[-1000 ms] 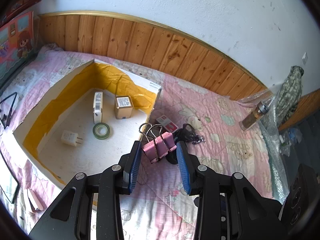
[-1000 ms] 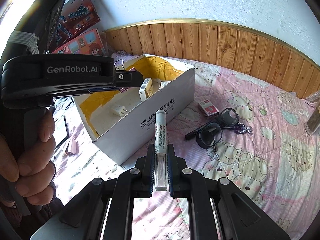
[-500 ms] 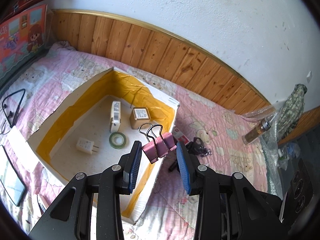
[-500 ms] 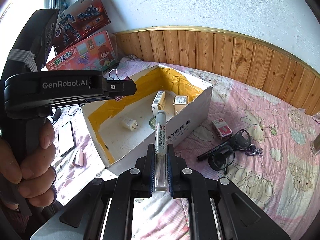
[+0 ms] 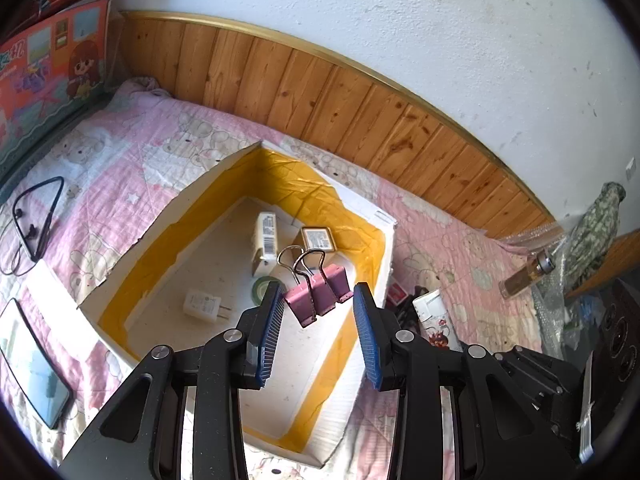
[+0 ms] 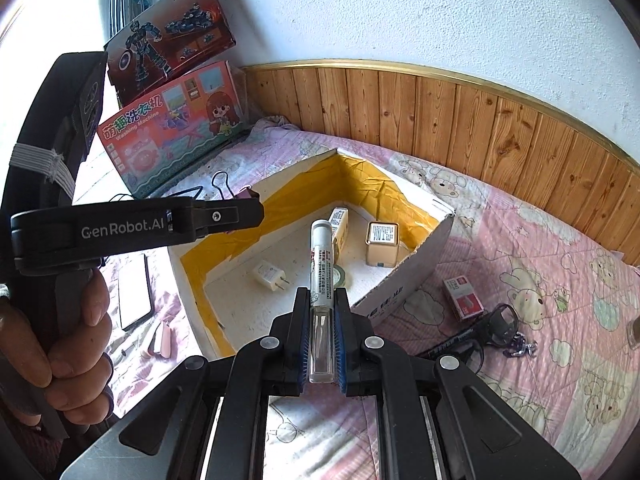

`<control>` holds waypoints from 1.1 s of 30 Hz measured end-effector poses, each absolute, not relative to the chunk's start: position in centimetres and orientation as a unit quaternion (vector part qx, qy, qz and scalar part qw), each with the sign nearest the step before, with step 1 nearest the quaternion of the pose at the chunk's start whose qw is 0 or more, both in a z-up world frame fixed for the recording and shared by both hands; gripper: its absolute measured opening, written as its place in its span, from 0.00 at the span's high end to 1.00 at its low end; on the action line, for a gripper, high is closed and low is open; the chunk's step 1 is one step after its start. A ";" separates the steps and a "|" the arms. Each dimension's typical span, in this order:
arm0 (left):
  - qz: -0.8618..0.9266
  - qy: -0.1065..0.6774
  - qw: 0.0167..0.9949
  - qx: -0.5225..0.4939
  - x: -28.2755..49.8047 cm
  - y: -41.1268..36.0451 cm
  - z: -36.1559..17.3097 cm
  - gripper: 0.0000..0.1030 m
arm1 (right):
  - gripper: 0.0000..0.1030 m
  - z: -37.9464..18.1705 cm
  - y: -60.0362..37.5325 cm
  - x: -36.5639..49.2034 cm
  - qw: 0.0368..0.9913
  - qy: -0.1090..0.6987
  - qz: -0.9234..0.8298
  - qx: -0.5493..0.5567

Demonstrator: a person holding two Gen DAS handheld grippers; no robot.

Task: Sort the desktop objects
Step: 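Carry the pink clip with the left tool while the right tool carries the white marker to the box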

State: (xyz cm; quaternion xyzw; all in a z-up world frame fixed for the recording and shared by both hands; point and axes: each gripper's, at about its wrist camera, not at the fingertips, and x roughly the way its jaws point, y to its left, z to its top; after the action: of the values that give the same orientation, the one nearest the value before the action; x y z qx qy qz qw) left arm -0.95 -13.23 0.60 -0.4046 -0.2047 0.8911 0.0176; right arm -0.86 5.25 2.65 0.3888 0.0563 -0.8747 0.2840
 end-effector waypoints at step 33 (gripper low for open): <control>0.851 -0.131 0.015 -0.508 -5.2 -13.6 -6.5 0.64 | 0.88 0.5 -4.1 -14.4 0.303 0.099 -0.826 0.464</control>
State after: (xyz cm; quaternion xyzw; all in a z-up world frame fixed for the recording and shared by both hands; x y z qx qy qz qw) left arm -5.25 -13.63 -6.51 -0.5083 -0.1311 0.8510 0.0149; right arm -14.36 -4.10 0.46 0.4645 0.0992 -0.8261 0.3032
